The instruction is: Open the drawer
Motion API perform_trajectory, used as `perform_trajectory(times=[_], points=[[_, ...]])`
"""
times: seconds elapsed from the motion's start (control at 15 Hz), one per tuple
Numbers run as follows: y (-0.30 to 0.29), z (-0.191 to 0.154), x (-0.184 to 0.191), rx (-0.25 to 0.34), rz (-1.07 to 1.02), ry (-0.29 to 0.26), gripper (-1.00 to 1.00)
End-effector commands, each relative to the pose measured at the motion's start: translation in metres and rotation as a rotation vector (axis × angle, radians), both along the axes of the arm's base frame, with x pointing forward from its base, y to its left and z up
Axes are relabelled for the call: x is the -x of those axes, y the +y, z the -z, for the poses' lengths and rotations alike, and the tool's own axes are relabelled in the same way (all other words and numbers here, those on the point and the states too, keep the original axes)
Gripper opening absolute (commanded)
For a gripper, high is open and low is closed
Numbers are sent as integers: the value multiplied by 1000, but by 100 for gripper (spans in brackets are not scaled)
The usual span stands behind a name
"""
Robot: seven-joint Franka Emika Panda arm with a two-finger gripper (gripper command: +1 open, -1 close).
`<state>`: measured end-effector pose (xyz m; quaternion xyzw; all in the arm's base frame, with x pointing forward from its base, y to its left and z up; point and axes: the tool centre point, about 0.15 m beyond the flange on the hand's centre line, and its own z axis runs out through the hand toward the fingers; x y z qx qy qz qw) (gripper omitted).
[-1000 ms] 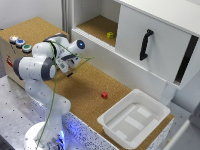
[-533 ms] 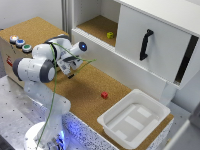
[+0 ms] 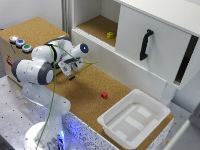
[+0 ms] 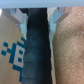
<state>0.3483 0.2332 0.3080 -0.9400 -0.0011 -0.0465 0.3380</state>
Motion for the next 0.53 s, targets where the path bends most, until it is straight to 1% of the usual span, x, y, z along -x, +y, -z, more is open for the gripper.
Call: perform_trajectory(times=[0.0,0.47], points=[[-43,39,-8,-21,-12,10,-100],[-70,42,-3,-14,23,14,-100]])
